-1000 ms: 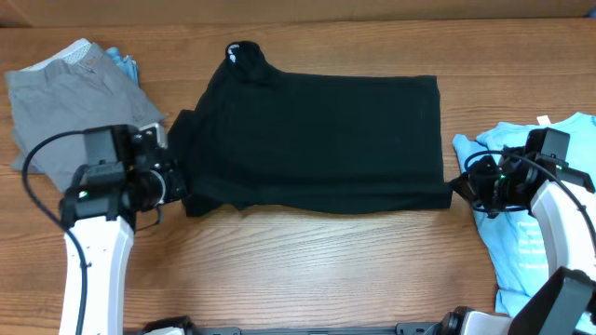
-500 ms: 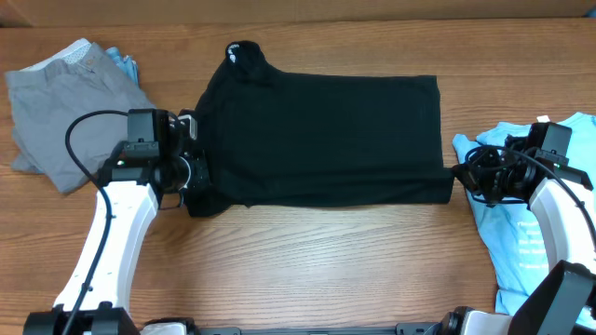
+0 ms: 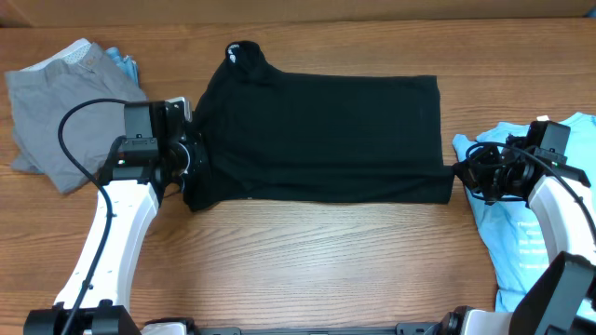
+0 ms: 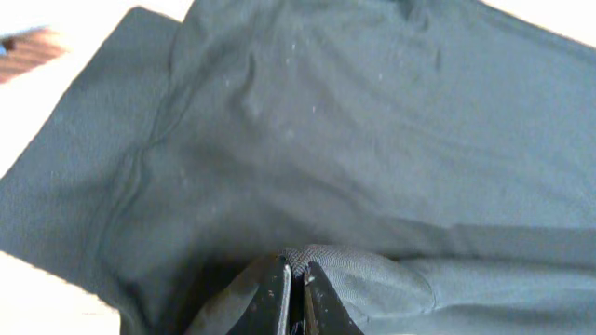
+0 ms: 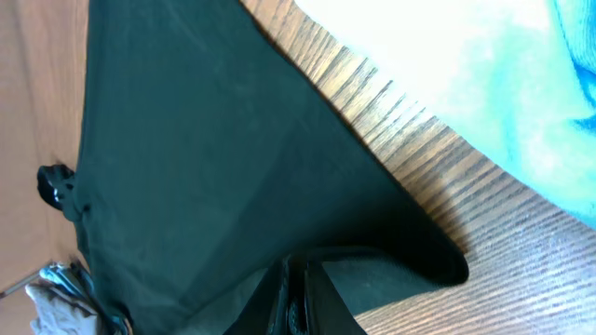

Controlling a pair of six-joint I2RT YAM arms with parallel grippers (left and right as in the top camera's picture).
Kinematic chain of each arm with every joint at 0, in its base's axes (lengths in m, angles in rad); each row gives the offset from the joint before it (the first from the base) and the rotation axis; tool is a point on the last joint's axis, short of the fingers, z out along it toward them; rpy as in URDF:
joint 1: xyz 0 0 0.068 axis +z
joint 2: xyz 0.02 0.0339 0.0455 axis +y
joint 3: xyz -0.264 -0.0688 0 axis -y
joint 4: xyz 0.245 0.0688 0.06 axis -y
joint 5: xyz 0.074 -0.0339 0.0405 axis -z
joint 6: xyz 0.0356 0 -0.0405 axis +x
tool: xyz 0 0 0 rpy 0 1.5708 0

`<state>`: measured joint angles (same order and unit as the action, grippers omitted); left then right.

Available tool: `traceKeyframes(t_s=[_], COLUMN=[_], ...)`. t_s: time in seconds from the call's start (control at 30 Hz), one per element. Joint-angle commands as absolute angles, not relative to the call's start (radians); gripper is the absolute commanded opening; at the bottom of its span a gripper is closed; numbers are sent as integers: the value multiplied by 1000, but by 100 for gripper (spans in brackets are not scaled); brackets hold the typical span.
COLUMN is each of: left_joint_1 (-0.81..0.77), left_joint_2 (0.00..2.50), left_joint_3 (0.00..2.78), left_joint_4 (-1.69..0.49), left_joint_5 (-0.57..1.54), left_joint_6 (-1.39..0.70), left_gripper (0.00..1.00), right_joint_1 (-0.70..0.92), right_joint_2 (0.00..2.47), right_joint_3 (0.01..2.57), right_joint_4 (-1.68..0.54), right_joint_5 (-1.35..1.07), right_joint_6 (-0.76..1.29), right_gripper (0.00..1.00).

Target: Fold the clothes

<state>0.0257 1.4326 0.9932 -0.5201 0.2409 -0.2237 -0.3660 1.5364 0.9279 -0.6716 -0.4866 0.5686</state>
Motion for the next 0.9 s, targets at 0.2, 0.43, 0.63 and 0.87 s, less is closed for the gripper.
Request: traceKeyframes(t_s=[0.2,0.43,0.63,0.87], left_joint_1=[18,18,18,18], left_joint_2=[1500,1517,1517,1517], left_joint_3=[1017,1017,1017,1017], left_joint_4=[-454,-382,-334,-334], left_joint_5=[226,226,226,226], left_joint_6=[-271,-313,-323,-323], left_gripper=[6,7,8,15], right_joint_1=[-364,-358,-336,-337], right_joint_2=[1581,1581,1581,1581], right_joint_3=[950,950,950,950], right_joint_4=[-643,-619,-594,-619], right_joint_5=[-474,-492,-492,-492], right_joint_6=[573,573,573,560], right_gripper=[6,6,45,69])
